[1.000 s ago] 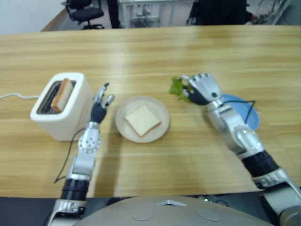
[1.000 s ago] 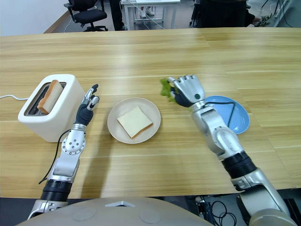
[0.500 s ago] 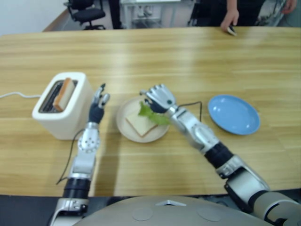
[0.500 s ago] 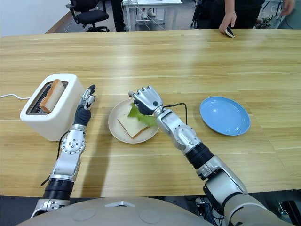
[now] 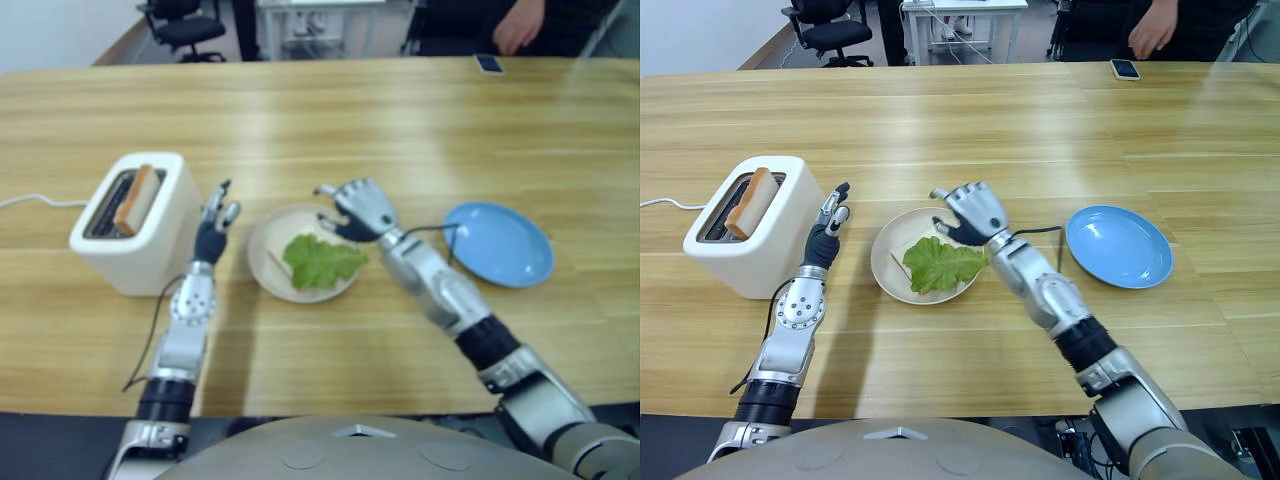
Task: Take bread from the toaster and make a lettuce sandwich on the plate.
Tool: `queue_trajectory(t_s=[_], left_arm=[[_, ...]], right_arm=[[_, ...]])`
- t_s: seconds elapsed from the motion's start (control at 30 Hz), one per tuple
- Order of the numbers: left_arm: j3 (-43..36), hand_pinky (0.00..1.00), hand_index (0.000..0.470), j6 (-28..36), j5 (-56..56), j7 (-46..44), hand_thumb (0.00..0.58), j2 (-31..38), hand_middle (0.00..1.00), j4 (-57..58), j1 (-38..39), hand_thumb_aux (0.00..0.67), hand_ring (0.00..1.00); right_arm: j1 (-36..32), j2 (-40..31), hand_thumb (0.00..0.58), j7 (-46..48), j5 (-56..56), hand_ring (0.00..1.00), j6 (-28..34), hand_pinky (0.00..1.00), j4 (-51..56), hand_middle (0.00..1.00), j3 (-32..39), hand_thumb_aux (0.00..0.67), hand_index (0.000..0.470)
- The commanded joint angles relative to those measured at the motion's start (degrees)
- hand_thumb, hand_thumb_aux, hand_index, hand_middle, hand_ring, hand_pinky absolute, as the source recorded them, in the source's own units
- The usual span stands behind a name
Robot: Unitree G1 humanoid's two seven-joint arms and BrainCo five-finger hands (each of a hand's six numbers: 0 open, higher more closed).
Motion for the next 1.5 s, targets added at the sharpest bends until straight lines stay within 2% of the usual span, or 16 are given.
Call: queue_trajectory(t_s=[0.03,0.13,0.2,0.3,0.43,0.57,0.7,0.9,1.23,1.5], left_arm=[[-0.95,0.0,0.0,-1.73,4.32,0.26,0.0,1.75,0.0,-7.04,0.37,0.0,0.0],[0.76,0.0,0.0,-0.6,10.03,-0.58,0.0,4.62,0.0,-18.84,0.09,0.0,0.0],[3.71,0.0,0.0,2.3,11.64,-2.88,0.0,7.12,0.0,-26.79,-1.16,0.0,0.0],[10.53,0.0,0.0,7.02,18.32,-7.46,0.0,13.89,0.0,-35.59,-3.09,0.0,0.0],[18.32,0.0,0.0,11.33,30.85,-11.54,0.0,25.13,0.0,-34.16,-2.83,0.0,0.0],[22.11,0.0,0.0,16.71,39.58,-12.16,0.0,31.06,0.0,-26.37,-0.54,0.0,0.0],[21.3,0.0,0.0,24.04,40.97,-16.84,0.0,30.76,0.0,-18.97,1.36,0.0,0.0],[16.34,0.0,0.0,29.43,40.13,-21.52,0.0,29.53,0.0,-13.75,3.25,0.0,0.0],[11.3,0.0,0.0,31.63,33.8,-25.78,0.0,25.93,0.0,-15.99,3.27,0.0,0.0],[10.57,0.0,0.0,32.71,33.69,-25.37,0.0,26.72,0.0,-16.27,4.06,0.0,0.0]], right_arm=[[3.57,0.34,0.0,1.89,13.29,0.0,-1.13,0.0,-6.15,0.0,-10.19,0.0,0.0],[5.83,3.76,0.0,6.12,29.63,0.0,-1.31,0.0,-7.41,0.0,-17.71,0.0,0.0],[7.04,6.64,0.0,10.43,40.53,0.0,0.44,0.0,-6.78,0.0,-21.42,0.0,0.0],[8.88,9.7,0.0,14.87,50.59,0.0,2.68,0.0,-4.24,0.0,-25.59,0.0,0.0],[12.0,11.32,0.0,15.75,53.03,0.0,2.14,0.0,-2.65,0.0,-28.06,0.0,0.0],[14.02,12.66,0.0,15.93,52.63,0.0,1.52,0.0,-1.83,0.0,-28.05,0.0,0.0],[14.6,13.57,0.0,15.97,51.3,0.0,1.02,0.0,-1.49,0.0,-27.4,0.0,0.0],[14.51,13.48,0.0,16.01,49.52,0.0,0.6,0.0,-1.54,0.0,-27.29,0.0,0.0],[15.27,13.08,0.0,15.77,46.81,0.0,-0.12,0.0,-0.53,0.0,-27.16,0.0,0.0],[15.59,13.1,0.0,15.68,44.78,0.0,-0.98,0.0,0.32,0.0,-27.11,0.0,0.0]])
